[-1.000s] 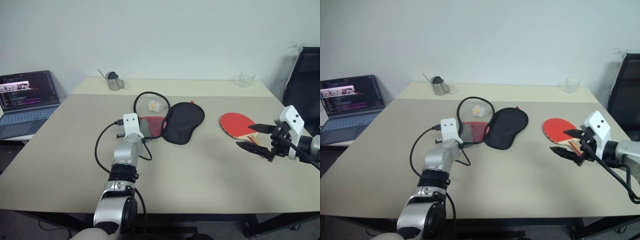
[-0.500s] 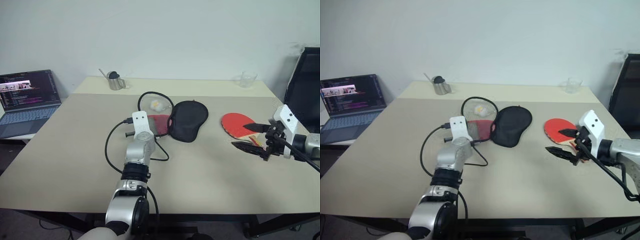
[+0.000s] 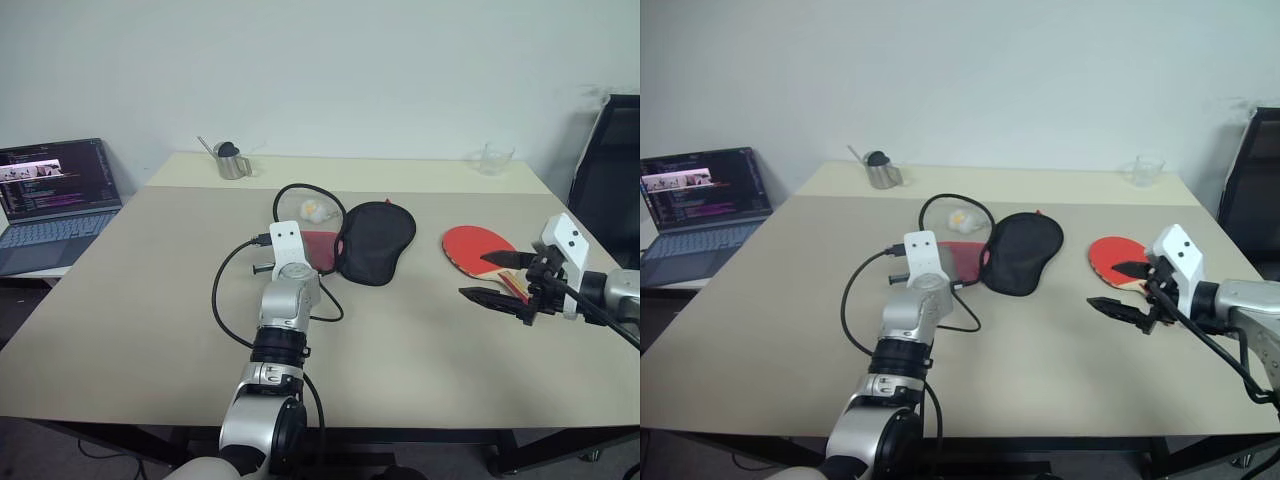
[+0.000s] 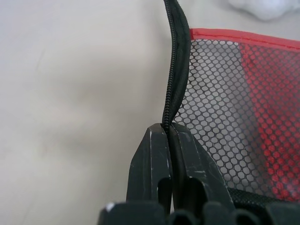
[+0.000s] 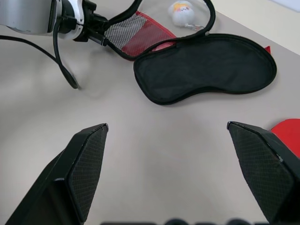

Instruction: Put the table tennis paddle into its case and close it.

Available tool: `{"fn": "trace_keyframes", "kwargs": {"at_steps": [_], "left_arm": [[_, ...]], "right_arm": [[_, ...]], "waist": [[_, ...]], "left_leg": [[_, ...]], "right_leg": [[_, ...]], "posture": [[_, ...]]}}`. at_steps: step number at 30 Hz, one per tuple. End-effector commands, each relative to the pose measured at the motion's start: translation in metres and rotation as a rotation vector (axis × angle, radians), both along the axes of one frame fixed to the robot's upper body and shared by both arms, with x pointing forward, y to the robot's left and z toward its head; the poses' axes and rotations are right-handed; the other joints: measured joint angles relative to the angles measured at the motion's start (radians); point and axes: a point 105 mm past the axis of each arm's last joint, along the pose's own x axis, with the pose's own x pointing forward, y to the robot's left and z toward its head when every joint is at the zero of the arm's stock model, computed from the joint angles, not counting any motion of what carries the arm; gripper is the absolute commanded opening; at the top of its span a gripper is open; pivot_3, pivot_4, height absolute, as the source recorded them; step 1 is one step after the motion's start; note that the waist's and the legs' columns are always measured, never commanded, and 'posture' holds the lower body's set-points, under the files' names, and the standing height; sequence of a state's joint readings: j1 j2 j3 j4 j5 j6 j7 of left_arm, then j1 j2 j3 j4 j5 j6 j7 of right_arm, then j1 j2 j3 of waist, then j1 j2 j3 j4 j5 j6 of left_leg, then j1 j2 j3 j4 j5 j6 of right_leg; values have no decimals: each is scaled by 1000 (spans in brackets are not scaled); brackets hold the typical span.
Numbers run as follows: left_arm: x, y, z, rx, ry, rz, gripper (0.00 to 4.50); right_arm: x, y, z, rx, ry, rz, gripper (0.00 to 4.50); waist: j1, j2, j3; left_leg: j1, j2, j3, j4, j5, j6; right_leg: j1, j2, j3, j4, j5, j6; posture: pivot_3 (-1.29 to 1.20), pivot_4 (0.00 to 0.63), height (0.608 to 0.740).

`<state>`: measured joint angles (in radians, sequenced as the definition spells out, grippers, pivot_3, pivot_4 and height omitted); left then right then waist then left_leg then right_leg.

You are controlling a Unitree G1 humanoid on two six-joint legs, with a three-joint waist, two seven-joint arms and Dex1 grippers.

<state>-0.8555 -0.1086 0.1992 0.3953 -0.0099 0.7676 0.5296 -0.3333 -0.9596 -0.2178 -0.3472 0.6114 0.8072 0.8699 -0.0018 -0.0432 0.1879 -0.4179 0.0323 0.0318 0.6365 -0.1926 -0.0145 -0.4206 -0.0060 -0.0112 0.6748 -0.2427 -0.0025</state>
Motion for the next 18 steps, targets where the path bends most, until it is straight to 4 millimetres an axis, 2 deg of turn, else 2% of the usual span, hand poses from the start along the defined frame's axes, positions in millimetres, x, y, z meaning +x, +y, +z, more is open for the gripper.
{"fn": "trace_keyframes", "kwargs": {"at_steps": [1, 10, 18], "left_arm": [[0, -19, 12, -28, -42, -39, 38], [2, -45, 14, -100, -52, -112, 38], [-5, -64, 7, -131, -6, -149, 38]], "right_arm": [[-1, 4, 10, -1, -52, 17, 4500], [-2, 5, 9, -1, -51, 19, 4500], [-3, 6, 9, -2, -46, 22, 4500]], "waist": [[0, 0, 0], [0, 0, 0], [0, 0, 0]], "left_leg": [[0, 0, 0, 0, 0, 0], [0, -1, 0, 0, 0, 0], [-1, -1, 0, 0, 0, 0]], "right_leg": [[0, 0, 0, 0, 0, 0], [0, -1, 0, 0, 0, 0], [0, -1, 0, -1, 0, 0]], "posture": [[0, 150, 740], [0, 150, 740], [0, 150, 740]]}}
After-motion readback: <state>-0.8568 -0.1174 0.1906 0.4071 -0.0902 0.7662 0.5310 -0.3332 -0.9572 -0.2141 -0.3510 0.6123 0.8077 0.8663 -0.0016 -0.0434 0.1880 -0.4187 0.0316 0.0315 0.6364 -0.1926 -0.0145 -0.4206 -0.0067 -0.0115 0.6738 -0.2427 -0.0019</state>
